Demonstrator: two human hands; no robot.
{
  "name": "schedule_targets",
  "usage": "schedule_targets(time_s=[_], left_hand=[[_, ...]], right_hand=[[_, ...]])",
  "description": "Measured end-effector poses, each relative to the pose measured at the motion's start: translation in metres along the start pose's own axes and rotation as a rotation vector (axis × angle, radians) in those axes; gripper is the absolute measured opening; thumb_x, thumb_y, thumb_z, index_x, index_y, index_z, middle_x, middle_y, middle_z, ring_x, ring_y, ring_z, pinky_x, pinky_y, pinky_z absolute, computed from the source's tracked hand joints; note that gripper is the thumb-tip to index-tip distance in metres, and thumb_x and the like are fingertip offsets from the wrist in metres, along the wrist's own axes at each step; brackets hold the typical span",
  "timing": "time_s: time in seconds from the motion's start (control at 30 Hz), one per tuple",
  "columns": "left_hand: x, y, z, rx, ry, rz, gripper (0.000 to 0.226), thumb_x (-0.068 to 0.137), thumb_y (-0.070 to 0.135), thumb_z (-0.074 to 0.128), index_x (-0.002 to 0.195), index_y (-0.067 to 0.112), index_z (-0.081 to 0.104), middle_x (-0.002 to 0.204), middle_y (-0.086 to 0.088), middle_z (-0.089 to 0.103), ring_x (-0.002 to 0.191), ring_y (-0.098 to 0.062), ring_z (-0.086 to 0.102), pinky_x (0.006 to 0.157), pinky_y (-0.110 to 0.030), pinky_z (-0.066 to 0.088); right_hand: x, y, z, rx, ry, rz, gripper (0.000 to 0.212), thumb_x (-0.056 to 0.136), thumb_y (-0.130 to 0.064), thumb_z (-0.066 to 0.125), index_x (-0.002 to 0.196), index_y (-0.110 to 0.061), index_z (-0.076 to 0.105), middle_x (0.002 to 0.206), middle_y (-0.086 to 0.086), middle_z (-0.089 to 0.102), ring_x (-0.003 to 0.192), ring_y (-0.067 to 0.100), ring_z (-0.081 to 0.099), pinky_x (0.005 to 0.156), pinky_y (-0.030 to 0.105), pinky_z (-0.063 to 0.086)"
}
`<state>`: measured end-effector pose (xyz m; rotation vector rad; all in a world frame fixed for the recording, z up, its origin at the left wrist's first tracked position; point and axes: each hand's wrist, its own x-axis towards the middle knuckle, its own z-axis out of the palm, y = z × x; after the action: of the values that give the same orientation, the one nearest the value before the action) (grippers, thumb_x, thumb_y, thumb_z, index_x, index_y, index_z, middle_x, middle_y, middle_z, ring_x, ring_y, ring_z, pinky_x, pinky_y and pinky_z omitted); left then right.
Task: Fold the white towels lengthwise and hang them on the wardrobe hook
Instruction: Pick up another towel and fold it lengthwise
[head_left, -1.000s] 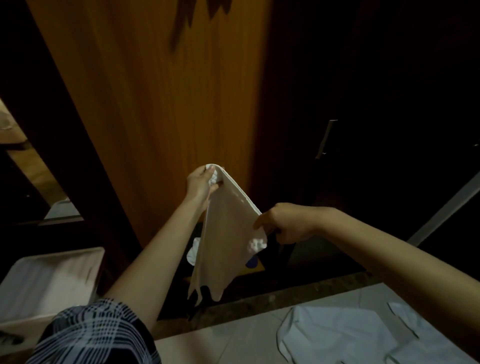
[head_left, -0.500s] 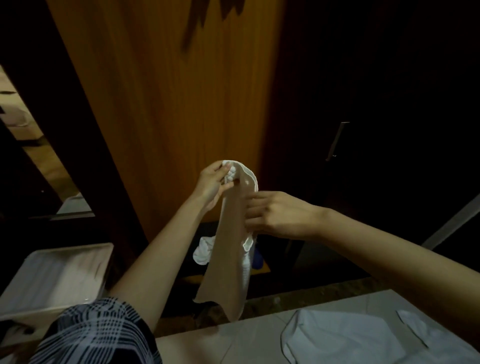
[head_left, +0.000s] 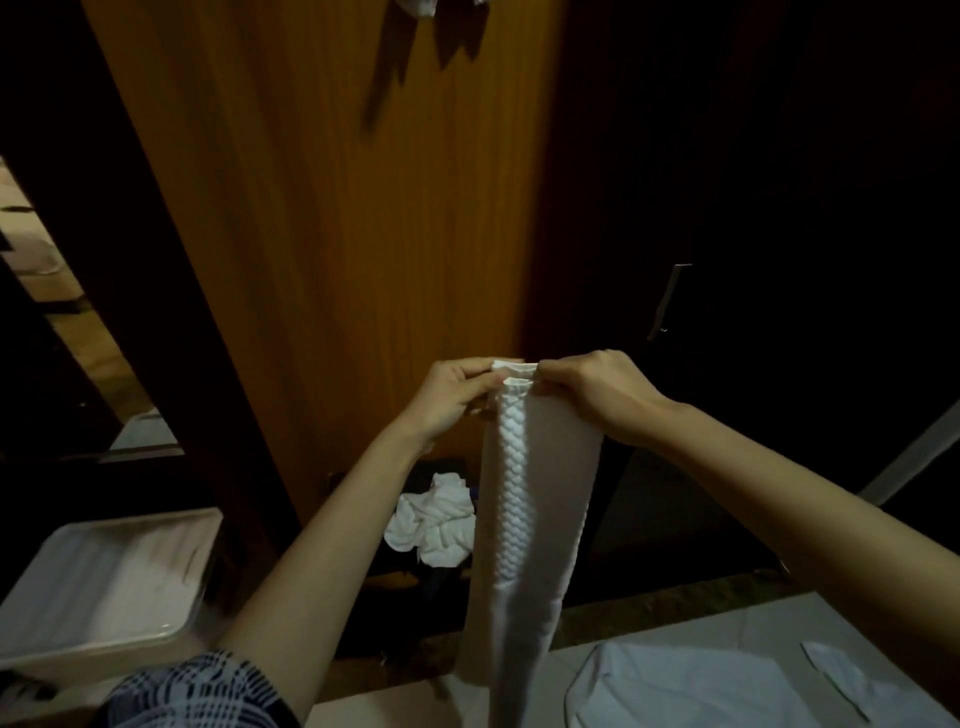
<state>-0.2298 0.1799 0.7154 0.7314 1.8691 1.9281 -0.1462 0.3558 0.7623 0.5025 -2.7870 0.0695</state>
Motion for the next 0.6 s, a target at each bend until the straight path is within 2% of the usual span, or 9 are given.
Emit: schedule_targets(time_s=[0.07,0.13,0.2,0.33,0.4,0.5,0.57,0.6], left_hand=[[0.0,0.004,0.009,0.048,0.017,0.06,0.024,0.094,0.01,0.052,0.112,0.018,0.065,0.086,0.008,0.072,0.07,0.0,0.066,0.057,-0.013,0.049],[0.001,0.007,0.017,0.065,0.053,0.092,0.025,0.095,0.008,0.049,0.116,0.011,0.063,0.086,0.004,0.069,0.065,0.003,0.063,0.056,-0.012,0.048],[0.001,0.009,0.022,0.065,0.065,0.108,0.027,0.095,0.006,0.048,0.118,0.004,0.061,0.092,-0.002,0.068,0.068,0.004,0.063,0.06,-0.012,0.049],[0.0,0.013,0.026,0.05,0.056,0.126,0.026,0.095,0.006,0.049,0.117,0.002,0.062,0.106,-0.006,0.067,0.084,0.005,0.064,0.074,-0.01,0.049],[-0.003,0.014,0.027,0.046,0.033,0.114,0.024,0.095,0.009,0.049,0.113,0.004,0.065,0.104,-0.001,0.069,0.087,0.004,0.064,0.077,-0.011,0.049],[-0.007,0.014,0.025,-0.032,-0.023,0.075,0.027,0.096,0.021,0.048,0.086,0.025,0.073,0.078,0.011,0.071,0.074,0.001,0.065,0.067,-0.013,0.048],[-0.008,0.015,0.022,-0.011,-0.055,0.092,0.016,0.088,0.013,0.061,0.094,0.025,0.07,0.082,0.011,0.074,0.079,-0.002,0.068,0.066,-0.013,0.049],[-0.007,0.013,0.021,0.009,-0.054,0.116,0.025,0.081,0.006,0.068,0.098,0.024,0.068,0.084,0.011,0.074,0.082,-0.003,0.069,0.066,-0.013,0.05]], right_hand=[[0.0,0.003,-0.004,-0.002,-0.004,0.046,0.013,0.096,-0.021,0.049,0.098,-0.022,0.061,0.088,0.003,0.066,0.079,0.023,0.063,0.067,0.039,0.048],[0.001,0.006,-0.008,0.044,0.004,0.098,0.017,0.098,-0.028,0.045,0.086,-0.023,0.056,0.079,0.003,0.062,0.072,0.022,0.06,0.064,0.038,0.046],[0.001,0.007,-0.012,0.081,0.008,0.137,0.018,0.098,-0.031,0.044,0.081,-0.028,0.05,0.075,0.002,0.06,0.068,0.02,0.058,0.062,0.037,0.046],[-0.002,0.007,-0.015,0.115,0.018,0.176,0.016,0.097,-0.032,0.046,0.082,-0.031,0.051,0.071,0.0,0.059,0.064,0.018,0.055,0.058,0.033,0.04],[-0.003,0.005,-0.016,0.136,0.027,0.183,0.019,0.097,-0.032,0.047,0.078,-0.031,0.048,0.067,-0.003,0.054,0.061,0.015,0.052,0.054,0.03,0.035],[-0.004,0.004,-0.02,0.133,0.027,0.188,0.022,0.097,-0.033,0.047,0.076,-0.028,0.047,0.064,-0.005,0.05,0.059,0.014,0.048,0.054,0.029,0.032],[-0.003,0.003,-0.022,0.127,0.036,0.181,0.022,0.097,-0.032,0.047,0.076,-0.025,0.048,0.064,-0.005,0.05,0.059,0.014,0.048,0.054,0.03,0.032],[-0.002,0.002,-0.023,0.12,0.04,0.174,0.022,0.097,-0.032,0.048,0.076,-0.023,0.05,0.064,-0.004,0.051,0.059,0.015,0.048,0.055,0.031,0.033]])
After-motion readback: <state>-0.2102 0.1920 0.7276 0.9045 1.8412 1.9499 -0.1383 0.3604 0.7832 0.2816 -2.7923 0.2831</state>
